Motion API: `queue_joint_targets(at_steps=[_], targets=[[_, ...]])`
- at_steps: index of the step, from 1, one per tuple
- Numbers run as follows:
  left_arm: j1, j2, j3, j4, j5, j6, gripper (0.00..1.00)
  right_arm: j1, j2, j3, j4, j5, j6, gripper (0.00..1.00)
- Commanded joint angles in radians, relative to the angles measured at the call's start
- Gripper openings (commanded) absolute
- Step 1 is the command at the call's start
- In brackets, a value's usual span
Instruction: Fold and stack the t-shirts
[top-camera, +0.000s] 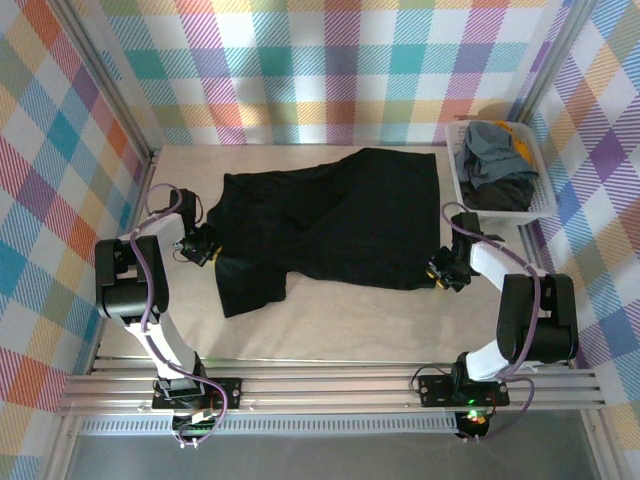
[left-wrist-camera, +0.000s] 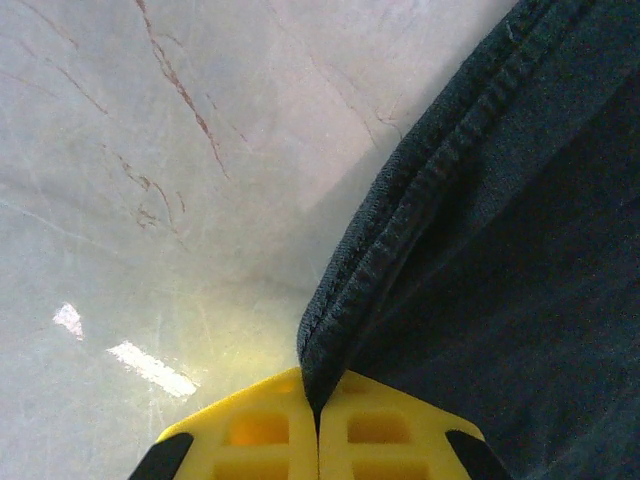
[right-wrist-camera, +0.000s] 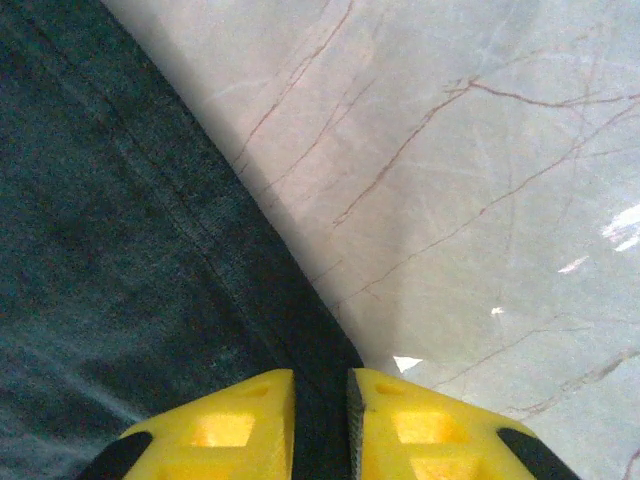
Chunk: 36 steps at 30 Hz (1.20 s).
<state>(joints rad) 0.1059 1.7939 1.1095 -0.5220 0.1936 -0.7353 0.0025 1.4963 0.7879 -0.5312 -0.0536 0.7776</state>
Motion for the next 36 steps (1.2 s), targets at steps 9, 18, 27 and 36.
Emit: queue_joint_targets(at_steps=[9,18,27,36], targets=[[-0.009,-0.045,0.003,-0.033,0.004,0.017,0.03,-0.023,-0.03,0.029,0.0,0.021,-0.007,0.0],[-0.009,-0.053,0.003,-0.035,-0.004,0.015,0.03,-0.023,-0.043,0.091,-0.001,0.042,-0.063,0.0],[-0.01,-0.059,0.012,-0.047,-0.02,0.012,0.02,-0.027,0.053,0.167,-0.01,0.101,-0.119,0.0],[-0.01,-0.064,0.011,-0.053,-0.019,0.008,0.02,-0.043,0.206,0.225,-0.023,0.058,-0.146,0.0]])
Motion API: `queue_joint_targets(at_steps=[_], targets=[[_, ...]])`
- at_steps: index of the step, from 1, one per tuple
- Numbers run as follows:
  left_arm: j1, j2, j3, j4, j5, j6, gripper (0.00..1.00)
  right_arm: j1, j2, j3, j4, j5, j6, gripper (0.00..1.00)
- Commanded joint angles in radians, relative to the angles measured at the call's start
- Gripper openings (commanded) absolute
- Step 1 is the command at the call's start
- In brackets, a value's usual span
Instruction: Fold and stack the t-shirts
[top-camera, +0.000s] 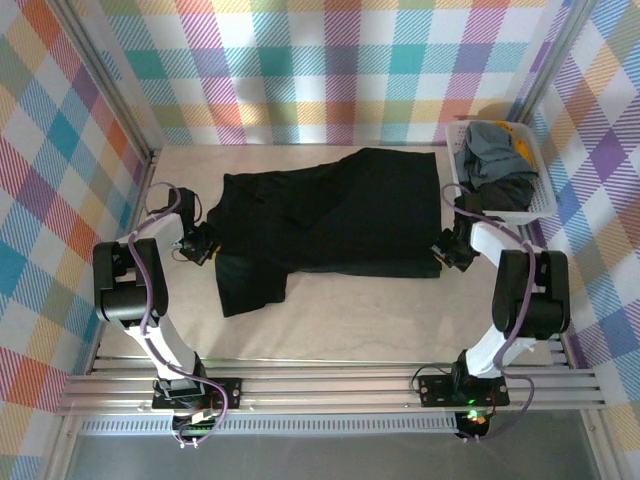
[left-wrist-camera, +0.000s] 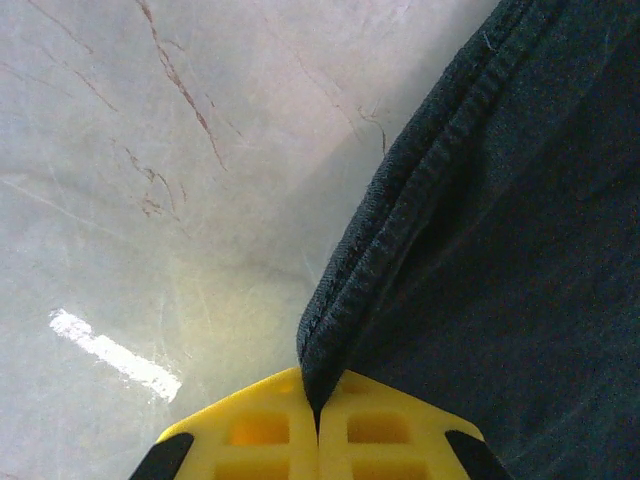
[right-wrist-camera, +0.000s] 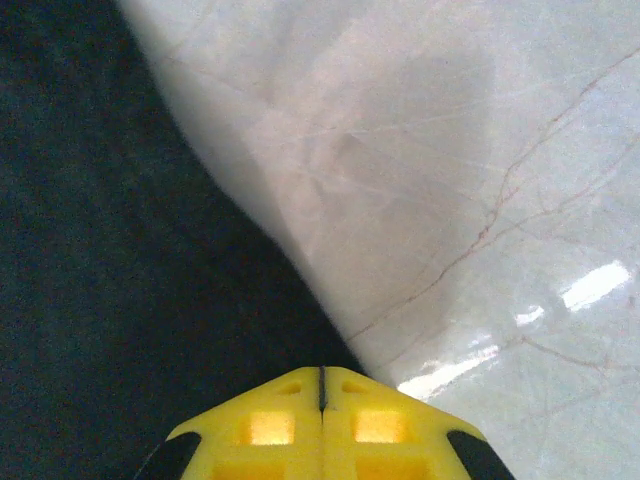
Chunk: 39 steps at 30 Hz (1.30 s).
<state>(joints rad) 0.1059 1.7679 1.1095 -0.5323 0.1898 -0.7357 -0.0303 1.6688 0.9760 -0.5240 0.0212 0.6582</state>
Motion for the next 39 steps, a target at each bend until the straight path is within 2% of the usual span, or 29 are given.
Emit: queue_joint_targets(at_steps=[1,6,8,13,17,22,29,39], targets=[[-0.009,-0.04,0.012,-0.043,-0.015,0.01,0.02,-0.011,0.035,0.036,-0.037,-0.021,-0.025,0.02],[-0.01,-0.048,0.01,-0.049,-0.003,0.011,0.02,-0.013,-0.067,-0.001,-0.111,0.044,0.043,0.27],[-0.009,-0.051,0.009,-0.051,0.0,0.013,0.02,-0.013,-0.125,-0.033,-0.132,0.061,0.086,0.34],[-0.009,-0.052,0.009,-0.05,0.007,0.013,0.02,-0.013,-0.258,-0.139,-0.106,-0.019,0.202,0.41],[-0.01,-0.047,0.012,-0.044,0.013,0.012,0.01,-0.013,-0.263,-0.182,-0.05,-0.113,0.32,0.44],[-0.009,-0.038,0.018,-0.046,0.016,0.016,0.01,-0.017,-0.219,-0.185,0.016,-0.165,0.437,0.43],[-0.009,-0.038,0.015,-0.046,0.017,0.015,0.01,-0.024,-0.165,-0.189,0.047,-0.195,0.506,0.38],[-0.009,-0.035,0.012,-0.044,0.022,0.016,0.01,-0.025,-0.199,-0.197,-0.001,-0.167,0.514,0.16]])
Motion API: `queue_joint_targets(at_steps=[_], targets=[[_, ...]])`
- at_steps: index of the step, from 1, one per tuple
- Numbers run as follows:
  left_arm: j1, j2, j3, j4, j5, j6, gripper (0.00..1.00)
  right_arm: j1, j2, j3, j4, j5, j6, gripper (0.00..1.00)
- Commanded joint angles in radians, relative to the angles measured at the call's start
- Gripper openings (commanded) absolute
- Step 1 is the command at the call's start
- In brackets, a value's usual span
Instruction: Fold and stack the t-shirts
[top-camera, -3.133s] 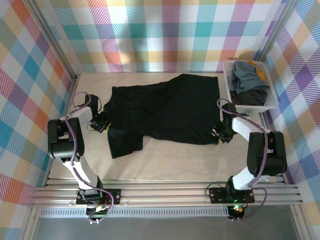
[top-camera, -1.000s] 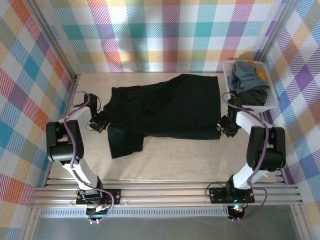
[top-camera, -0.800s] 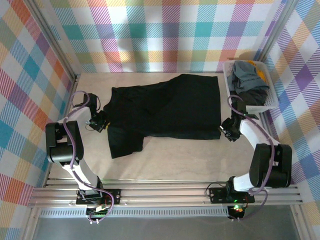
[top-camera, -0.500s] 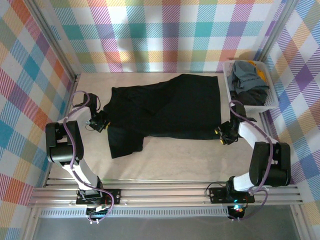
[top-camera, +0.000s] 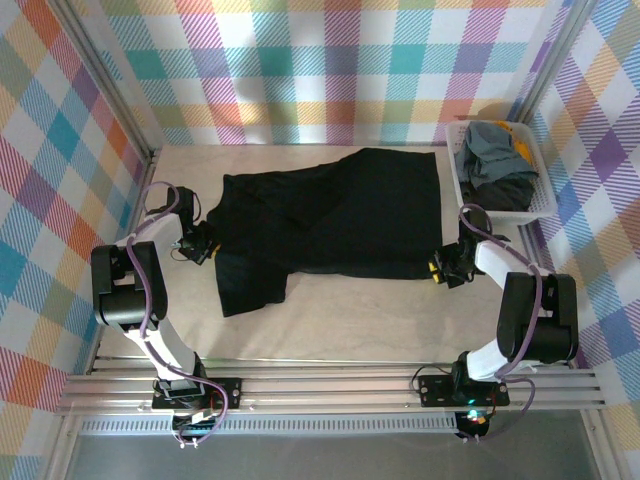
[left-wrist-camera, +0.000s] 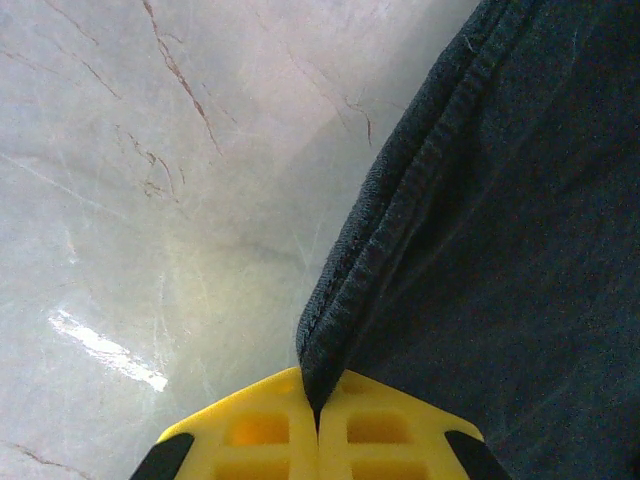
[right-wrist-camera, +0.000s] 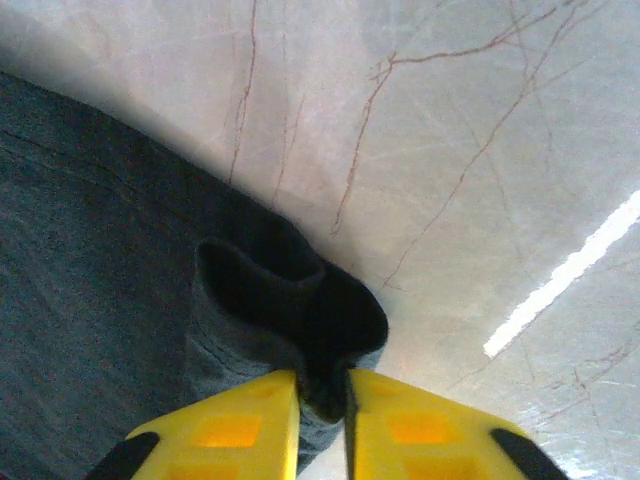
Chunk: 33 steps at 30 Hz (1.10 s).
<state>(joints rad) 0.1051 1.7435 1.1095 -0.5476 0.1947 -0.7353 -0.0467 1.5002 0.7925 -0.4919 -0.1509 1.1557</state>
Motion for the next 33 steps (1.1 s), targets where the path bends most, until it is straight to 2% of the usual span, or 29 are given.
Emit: queue_joint_targets(at_steps=[1,7,12,16,20,26,30,33], targets=[[-0.008,-0.011,0.01,-0.029,0.018,0.013,0.01,-0.009,-0.037,-0.015,-0.042,0.008,0.015,0.14],[-0.01,-0.026,0.007,-0.033,0.03,0.009,0.0,-0.008,-0.093,-0.034,-0.079,0.02,0.005,0.0],[-0.011,-0.063,0.02,-0.049,0.052,-0.01,0.0,-0.008,-0.154,-0.014,-0.084,0.02,-0.038,0.0],[-0.01,-0.105,0.065,-0.037,0.098,-0.072,0.0,-0.008,-0.185,0.068,-0.06,0.016,-0.121,0.0],[-0.009,-0.128,0.208,-0.046,0.112,-0.156,0.0,-0.009,-0.196,0.208,0.002,0.02,-0.203,0.0],[-0.015,-0.142,0.451,0.046,0.079,-0.36,0.0,-0.008,-0.163,0.469,0.112,0.02,-0.283,0.0],[-0.012,-0.194,0.638,0.044,0.03,-0.369,0.0,-0.008,-0.182,0.599,0.197,0.032,-0.323,0.0],[-0.001,-0.287,0.695,0.058,0.004,-0.38,0.0,-0.008,-0.246,0.646,0.253,0.045,-0.348,0.0]])
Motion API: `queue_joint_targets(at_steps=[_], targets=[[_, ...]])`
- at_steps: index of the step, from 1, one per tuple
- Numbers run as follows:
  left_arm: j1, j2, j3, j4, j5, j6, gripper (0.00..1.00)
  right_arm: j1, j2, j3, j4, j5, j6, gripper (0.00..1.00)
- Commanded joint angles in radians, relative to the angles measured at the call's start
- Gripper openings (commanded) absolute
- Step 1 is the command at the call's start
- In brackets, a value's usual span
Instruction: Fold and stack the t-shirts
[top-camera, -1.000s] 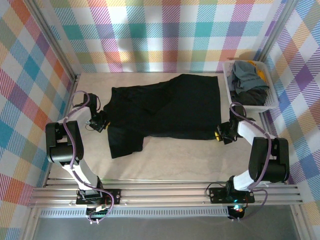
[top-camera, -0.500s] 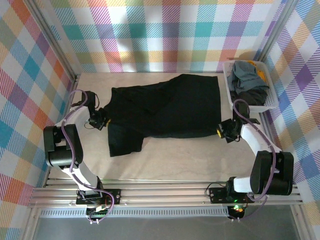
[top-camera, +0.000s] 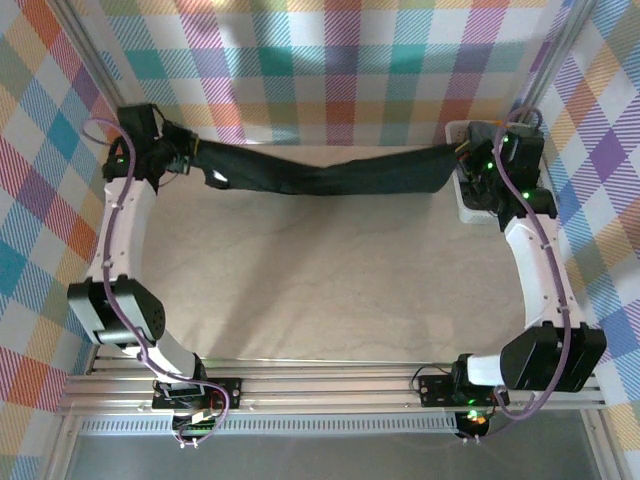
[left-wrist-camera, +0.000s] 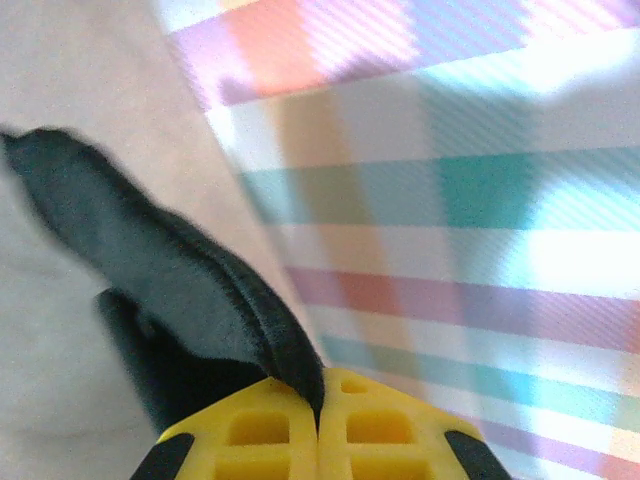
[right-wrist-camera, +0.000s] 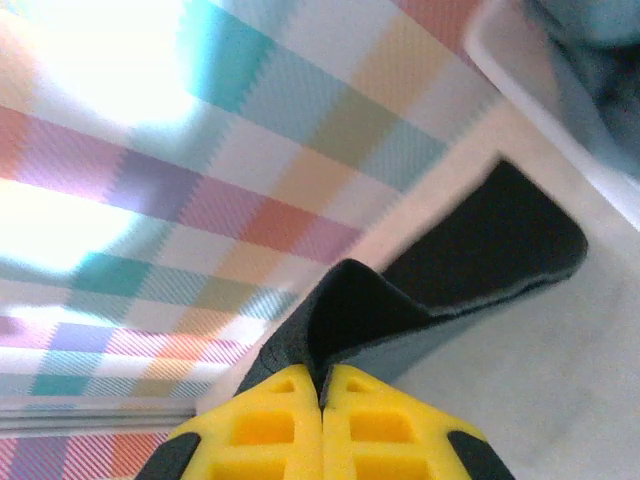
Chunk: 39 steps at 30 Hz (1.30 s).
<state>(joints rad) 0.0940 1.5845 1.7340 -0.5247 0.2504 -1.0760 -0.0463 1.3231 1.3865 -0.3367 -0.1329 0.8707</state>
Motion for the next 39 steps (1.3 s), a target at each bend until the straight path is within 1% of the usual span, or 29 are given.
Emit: queue_joint_targets(at_steps=[1,6,9,12,14,16,19,20,23,27,31,34,37,39], targets=[[0.014,-0.163,0.077,0.043,-0.06,-0.045,0.0,-0.01,-0.095,0.06,0.112,0.027,-0.069,0.0],[0.018,-0.339,0.137,0.123,-0.157,-0.075,0.0,-0.015,-0.249,0.111,0.142,0.042,-0.091,0.0],[0.019,-0.341,0.271,0.088,-0.204,-0.077,0.0,-0.019,-0.281,0.16,0.128,0.047,-0.086,0.0],[0.019,-0.271,0.39,0.043,-0.184,-0.086,0.0,-0.02,-0.248,0.205,0.136,0.035,-0.067,0.0],[0.019,-0.224,0.416,0.004,-0.177,-0.113,0.0,-0.02,-0.205,0.218,0.158,0.022,-0.047,0.0],[0.022,-0.167,0.42,0.004,-0.156,-0.113,0.0,-0.021,-0.148,0.23,0.193,0.001,-0.034,0.0],[0.033,-0.05,0.428,0.01,-0.103,-0.116,0.0,-0.02,-0.023,0.266,0.257,-0.066,-0.004,0.0],[0.036,-0.013,0.438,0.012,-0.084,-0.116,0.0,-0.021,0.017,0.287,0.255,-0.083,0.006,0.0],[0.048,0.131,0.513,-0.007,-0.005,-0.117,0.0,-0.019,0.14,0.332,0.299,-0.131,0.035,0.0],[0.051,0.314,0.661,-0.009,0.076,-0.121,0.0,-0.02,0.273,0.425,0.307,-0.157,0.037,0.0],[0.053,0.445,0.893,-0.039,0.113,-0.145,0.0,-0.019,0.34,0.543,0.271,-0.159,0.012,0.0],[0.055,0.462,1.01,-0.056,0.106,-0.166,0.0,-0.02,0.349,0.614,0.232,-0.146,-0.006,0.0],[0.056,0.399,1.013,-0.07,0.093,-0.176,0.0,-0.03,0.317,0.636,0.173,-0.111,-0.027,0.0],[0.053,0.343,1.006,-0.153,0.09,-0.159,0.0,-0.035,0.27,0.604,0.127,-0.08,-0.044,0.0]])
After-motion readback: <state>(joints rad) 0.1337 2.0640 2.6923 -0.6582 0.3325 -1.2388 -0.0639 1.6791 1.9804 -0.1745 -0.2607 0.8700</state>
